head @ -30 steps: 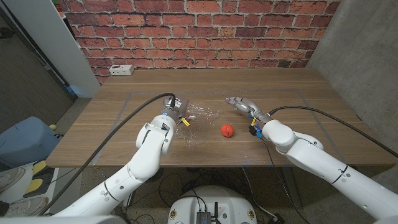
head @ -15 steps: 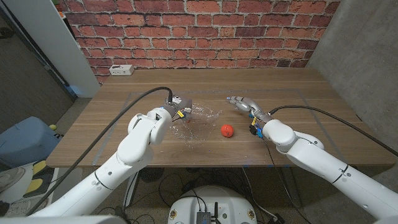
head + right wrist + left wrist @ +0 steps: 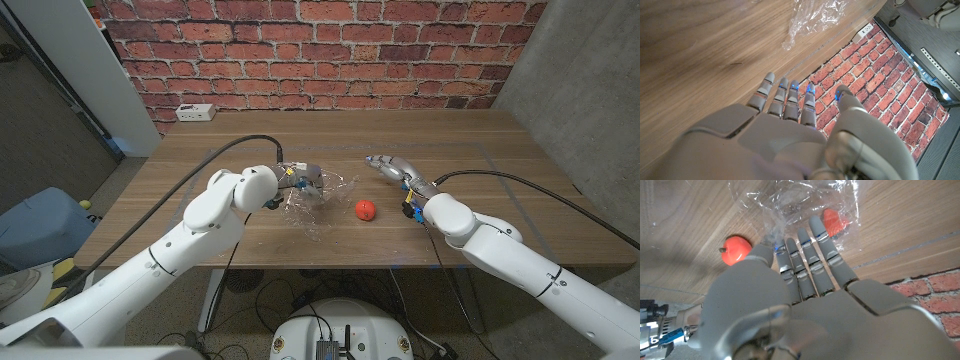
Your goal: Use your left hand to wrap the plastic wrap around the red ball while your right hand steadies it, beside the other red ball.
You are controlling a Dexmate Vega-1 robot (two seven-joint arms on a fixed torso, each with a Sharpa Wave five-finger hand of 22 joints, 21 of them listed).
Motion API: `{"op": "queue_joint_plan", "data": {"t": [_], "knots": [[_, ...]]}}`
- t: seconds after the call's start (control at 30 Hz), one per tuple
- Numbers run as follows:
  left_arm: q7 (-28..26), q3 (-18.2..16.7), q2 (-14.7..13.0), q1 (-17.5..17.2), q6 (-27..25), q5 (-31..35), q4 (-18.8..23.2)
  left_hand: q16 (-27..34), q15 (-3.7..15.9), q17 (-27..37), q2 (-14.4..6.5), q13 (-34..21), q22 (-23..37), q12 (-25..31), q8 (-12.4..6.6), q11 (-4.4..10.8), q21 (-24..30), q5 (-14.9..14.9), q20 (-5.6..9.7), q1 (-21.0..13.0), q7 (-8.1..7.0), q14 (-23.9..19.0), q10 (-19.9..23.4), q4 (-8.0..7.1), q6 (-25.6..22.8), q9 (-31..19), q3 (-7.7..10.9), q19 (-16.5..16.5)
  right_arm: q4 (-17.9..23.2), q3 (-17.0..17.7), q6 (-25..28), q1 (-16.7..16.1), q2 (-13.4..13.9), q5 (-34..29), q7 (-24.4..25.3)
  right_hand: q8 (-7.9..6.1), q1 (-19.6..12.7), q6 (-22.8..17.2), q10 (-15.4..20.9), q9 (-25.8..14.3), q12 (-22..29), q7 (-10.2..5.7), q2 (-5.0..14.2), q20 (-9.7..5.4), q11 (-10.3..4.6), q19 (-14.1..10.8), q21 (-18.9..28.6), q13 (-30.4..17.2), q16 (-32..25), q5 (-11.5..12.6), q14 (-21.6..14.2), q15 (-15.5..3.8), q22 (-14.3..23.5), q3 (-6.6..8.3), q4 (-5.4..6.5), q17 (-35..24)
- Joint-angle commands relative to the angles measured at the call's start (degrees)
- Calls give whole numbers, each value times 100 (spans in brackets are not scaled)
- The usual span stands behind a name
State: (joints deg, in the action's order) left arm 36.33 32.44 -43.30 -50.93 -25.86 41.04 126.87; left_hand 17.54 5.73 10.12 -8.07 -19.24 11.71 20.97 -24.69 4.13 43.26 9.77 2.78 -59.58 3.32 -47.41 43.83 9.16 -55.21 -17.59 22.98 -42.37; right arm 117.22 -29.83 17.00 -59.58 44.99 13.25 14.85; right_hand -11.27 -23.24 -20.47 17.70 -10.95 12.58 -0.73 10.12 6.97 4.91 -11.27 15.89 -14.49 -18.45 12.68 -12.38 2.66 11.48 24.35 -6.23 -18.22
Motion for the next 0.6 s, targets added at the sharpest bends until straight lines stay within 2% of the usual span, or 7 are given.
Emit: {"op": "queue_joint_plan", "data": {"t": [0.03, 0.2, 0.3, 0.33, 0.37, 0.4, 0.6], "knots": [[221, 692, -308, 795, -265, -1038, -268, -120, 253, 0, 64, -38, -32, -88, 28, -103, 69, 19, -37, -15, 45, 78, -96, -25, 176, -39, 51, -87, 36, 23, 30, -58, 0, -46, 77, -5, 16, -26, 31, -10, 27, -25, -39, 18, 6, -30, 40, -19, -23, 18, -44, -16, 0, 16, 32, -10], [490, 889, -367, 1136, -318, -1483, -468, -351, 23, 24, 274, -28, -111, -292, 297, -270, 44, -8, -232, 525, 28, 329, -358, -255, 643, 13, -153, 19, 39, 15, 31, -47, -1, -82, 82, -4, 16, -24, 27, -10, 26, -25, -40, 17, -3, -29, 40, -19, -24, 17, -46, -16, 0, 15, 32, -11], [593, 968, -405, 1305, -295, -1781, -600, -513, -179, 48, 411, -3, -146, -440, 705, -336, -81, -10, -437, 992, -141, 599, -547, -407, 1297, 121, -325, 230, 34, -5, 51, -13, -4, -113, 66, -4, 14, -23, 27, -10, 27, -19, -42, 19, 24, -30, 40, -19, -25, 17, -49, -9, 0, 14, 30, -11], [604, 959, -412, 1340, -241, -1944, -665, -592, -295, 55, 423, 4, -152, -519, 873, -412, -153, 0, -511, 1167, -110, 791, -676, -467, 1551, 177, -373, 334, 30, -13, 56, 0, -10, -126, 67, -4, 15, -23, 29, -10, 28, -23, -41, 18, 3, -30, 41, -18, -25, 17, -46, -17, 0, 14, 31, -11], [627, 974, -424, 1387, -224, -2059, -711, -603, -315, 57, 460, 9, -156, -555, 994, -450, -175, 0, -524, 1246, -107, 832, -727, -480, 1765, 211, -404, 336, 33, -19, 79, 12, -17, -136, 71, -4, 15, -23, 25, -10, 26, -24, -42, 18, -13, -31, 41, -18, -25, 17, -48, -14, 0, 14, 31, -12], [659, 976, -432, 1431, -209, -2202, -764, -600, -347, 67, 513, 32, -159, -616, 1122, -543, -223, -4, -588, 1493, -132, 863, -805, -579, 1968, 260, -504, 364, 32, -21, 91, 19, -26, -137, 74, -4, 16, -23, 25, -10, 26, -22, -42, 19, -15, -31, 41, -17, -25, 17, -47, -14, 0, 13, 32, -12], [823, 1048, -476, 1705, -87, -2946, -1089, -628, -607, 64, 619, 126, -170, -838, 1494, -797, -432, 36, -742, 2101, -157, 1096, -1136, -783, 3014, 455, -726, 418, -2, -51, 131, 88, -64, -172, 64, -5, 23, -28, 26, -10, 28, -26, -47, 22, 3, -30, 41, -15, -30, 14, -57, -10, 0, 7, 36, -14]]}}
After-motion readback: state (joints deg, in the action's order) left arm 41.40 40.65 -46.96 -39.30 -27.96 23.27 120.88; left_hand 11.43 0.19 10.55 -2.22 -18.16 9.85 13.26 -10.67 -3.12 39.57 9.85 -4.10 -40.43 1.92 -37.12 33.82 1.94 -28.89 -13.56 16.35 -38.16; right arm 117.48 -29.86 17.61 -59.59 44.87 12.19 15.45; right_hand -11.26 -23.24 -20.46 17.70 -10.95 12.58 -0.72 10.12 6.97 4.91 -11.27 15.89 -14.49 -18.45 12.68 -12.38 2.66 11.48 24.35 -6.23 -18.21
